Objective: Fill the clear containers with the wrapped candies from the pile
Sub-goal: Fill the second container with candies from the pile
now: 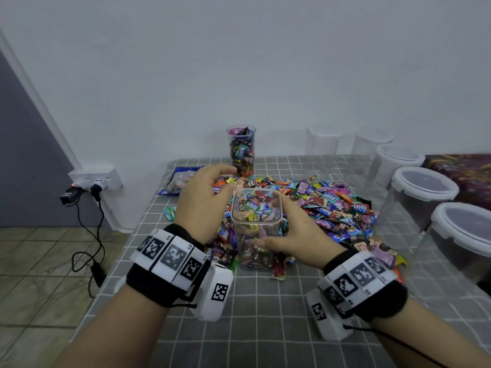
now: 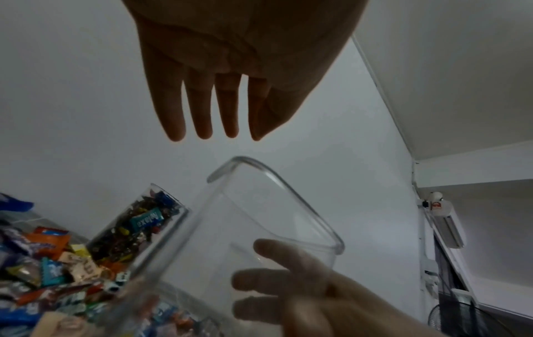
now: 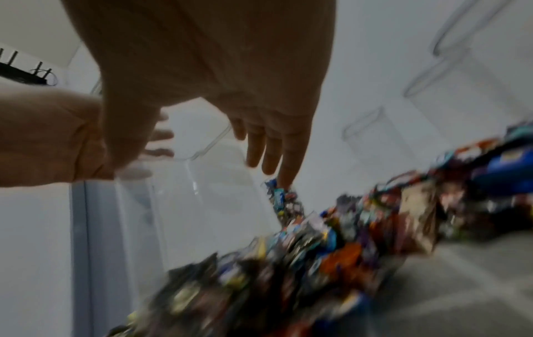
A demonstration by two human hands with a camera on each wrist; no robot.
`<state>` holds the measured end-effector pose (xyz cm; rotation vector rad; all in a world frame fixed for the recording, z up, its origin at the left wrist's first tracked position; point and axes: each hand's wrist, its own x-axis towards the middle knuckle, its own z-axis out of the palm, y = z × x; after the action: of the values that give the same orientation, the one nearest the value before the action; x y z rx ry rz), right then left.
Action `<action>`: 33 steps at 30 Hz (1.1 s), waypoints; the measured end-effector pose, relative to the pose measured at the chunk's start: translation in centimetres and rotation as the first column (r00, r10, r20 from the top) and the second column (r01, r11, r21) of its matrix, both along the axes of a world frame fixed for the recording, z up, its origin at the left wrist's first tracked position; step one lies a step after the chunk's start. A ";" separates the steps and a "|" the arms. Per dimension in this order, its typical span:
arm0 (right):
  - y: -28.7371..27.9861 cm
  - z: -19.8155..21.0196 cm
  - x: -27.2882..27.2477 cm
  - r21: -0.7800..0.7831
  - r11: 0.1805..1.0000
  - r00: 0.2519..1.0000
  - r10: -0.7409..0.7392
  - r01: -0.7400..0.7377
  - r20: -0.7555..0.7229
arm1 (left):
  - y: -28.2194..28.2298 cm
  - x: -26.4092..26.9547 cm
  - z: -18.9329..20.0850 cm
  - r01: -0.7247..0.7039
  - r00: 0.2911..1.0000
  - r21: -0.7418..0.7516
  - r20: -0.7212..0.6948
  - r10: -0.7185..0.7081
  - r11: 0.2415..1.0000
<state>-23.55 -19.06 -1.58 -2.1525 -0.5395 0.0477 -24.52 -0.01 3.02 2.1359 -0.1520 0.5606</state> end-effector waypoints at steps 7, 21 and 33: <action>-5.3 1.9 2.2 -0.689 0.725 0.998 -0.040 0.000 -0.041 | 2.6 1.8 -1.6 0.021 0.939 0.334 -0.331 0.096 0.942; -6.3 -1.8 3.9 -0.951 0.304 0.984 -0.147 -0.047 -0.096 | 1.2 2.6 -6.8 0.397 0.656 0.731 -0.649 0.385 0.555; -4.0 -2.5 4.8 -0.885 0.464 0.992 -0.079 -0.048 -0.096 | 1.1 4.6 -7.4 0.440 0.685 0.695 -0.669 0.288 0.569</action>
<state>-18.77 -23.05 -4.09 -3.1694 -0.4581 0.5824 -19.94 1.05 -4.33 3.0873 -0.0575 -0.6639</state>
